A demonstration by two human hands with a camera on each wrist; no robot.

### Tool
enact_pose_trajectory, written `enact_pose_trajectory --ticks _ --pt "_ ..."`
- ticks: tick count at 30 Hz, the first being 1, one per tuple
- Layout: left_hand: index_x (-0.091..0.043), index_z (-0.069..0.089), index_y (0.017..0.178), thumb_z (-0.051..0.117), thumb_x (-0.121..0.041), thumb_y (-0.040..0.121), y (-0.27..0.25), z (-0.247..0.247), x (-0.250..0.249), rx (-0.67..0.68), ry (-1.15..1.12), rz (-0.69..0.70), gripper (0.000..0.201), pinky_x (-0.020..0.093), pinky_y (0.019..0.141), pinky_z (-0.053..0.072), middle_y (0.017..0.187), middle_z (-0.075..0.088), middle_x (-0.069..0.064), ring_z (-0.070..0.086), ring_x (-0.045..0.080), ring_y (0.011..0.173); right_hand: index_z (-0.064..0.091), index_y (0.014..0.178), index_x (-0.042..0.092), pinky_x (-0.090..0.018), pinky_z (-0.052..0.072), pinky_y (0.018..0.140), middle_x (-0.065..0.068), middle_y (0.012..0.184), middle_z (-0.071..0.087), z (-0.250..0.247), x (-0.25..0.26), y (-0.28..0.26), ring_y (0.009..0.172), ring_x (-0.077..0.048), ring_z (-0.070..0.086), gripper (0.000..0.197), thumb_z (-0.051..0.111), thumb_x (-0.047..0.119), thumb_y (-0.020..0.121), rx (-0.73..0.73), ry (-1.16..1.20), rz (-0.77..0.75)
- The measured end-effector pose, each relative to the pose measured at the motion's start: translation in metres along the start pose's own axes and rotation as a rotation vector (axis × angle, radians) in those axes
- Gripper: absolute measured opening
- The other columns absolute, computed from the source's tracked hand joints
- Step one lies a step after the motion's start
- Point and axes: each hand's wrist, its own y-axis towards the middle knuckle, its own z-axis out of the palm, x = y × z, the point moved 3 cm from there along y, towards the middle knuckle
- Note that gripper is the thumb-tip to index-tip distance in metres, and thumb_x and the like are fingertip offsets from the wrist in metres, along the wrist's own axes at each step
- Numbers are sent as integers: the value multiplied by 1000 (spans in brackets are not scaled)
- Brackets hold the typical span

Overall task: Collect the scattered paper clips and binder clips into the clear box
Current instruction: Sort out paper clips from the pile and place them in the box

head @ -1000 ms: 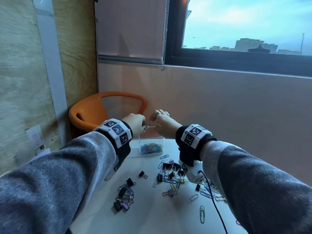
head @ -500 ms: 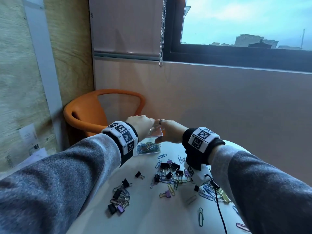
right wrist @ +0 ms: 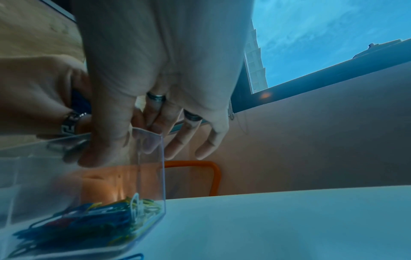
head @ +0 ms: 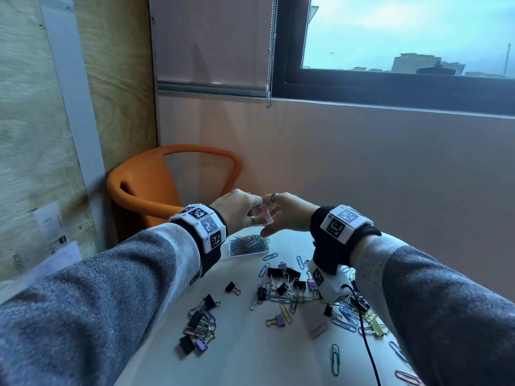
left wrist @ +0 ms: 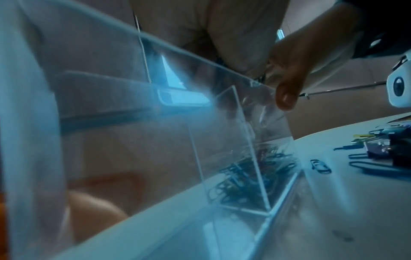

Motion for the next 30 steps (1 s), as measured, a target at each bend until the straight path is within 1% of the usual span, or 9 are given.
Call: enact_pose_trajectory --ticks 2,5,8,12,16,20,24,26,30 --pt "-11 66 106 61 -10 85 -1 2 2 -23 -81 -31 22 29 74 52 84 64 2 57 14 66 60 116 13 -28 49 88 10 96 62 0 -1 -1 93 -14 63 51 81 16 69 2 21 8" --pt "-11 66 106 64 -10 84 -2 5 6 -51 -169 -74 22 25 71 53 68 57 -7 59 13 65 59 118 14 -25 48 86 12 93 61 1 -3 -2 92 -12 61 54 81 13 69 0 67 12" --pt "-11 64 108 68 -26 84 -5 4 6 -47 -277 -117 28 18 64 44 80 62 1 56 12 70 57 122 14 -24 48 86 8 99 64 2 -4 -4 92 -13 61 57 79 10 71 -2 127 14" --pt "-15 63 111 67 -35 82 -7 3 5 -6 -319 -157 35 22 75 43 90 63 1 57 13 81 48 133 15 -30 49 94 -3 126 61 1 -3 -9 108 -23 61 65 76 11 75 -4 105 57" --pt "-18 63 109 56 -43 88 -16 -4 4 37 -324 -166 33 30 85 49 96 65 0 60 16 91 41 135 6 -10 45 66 -7 134 53 -3 -13 -23 110 -21 56 66 72 26 80 -36 23 197" --pt "-16 63 104 59 -32 89 -37 -21 4 -50 -298 -123 22 27 79 49 96 62 -3 60 14 88 60 115 7 -24 44 82 -9 120 63 5 -9 -48 106 -22 59 36 59 32 90 2 -286 207" --pt "-18 58 92 64 -23 85 -69 -35 1 -165 -214 0 10 26 71 49 85 60 -1 57 14 75 52 131 15 -29 41 97 -8 133 52 36 15 -56 118 -24 52 43 52 35 93 204 -475 90" --pt "-21 56 91 67 -24 84 -85 -36 1 -51 -212 14 13 26 67 49 81 58 -3 55 12 70 47 136 18 -32 40 100 -9 136 47 47 21 -54 122 -26 49 49 50 40 93 276 -539 108" --pt "-26 61 101 73 -33 77 -113 -17 5 405 -114 -59 28 25 75 49 90 57 -9 55 7 75 48 135 17 -32 41 98 -10 135 48 51 21 -60 121 -26 49 50 54 40 91 286 -543 126"
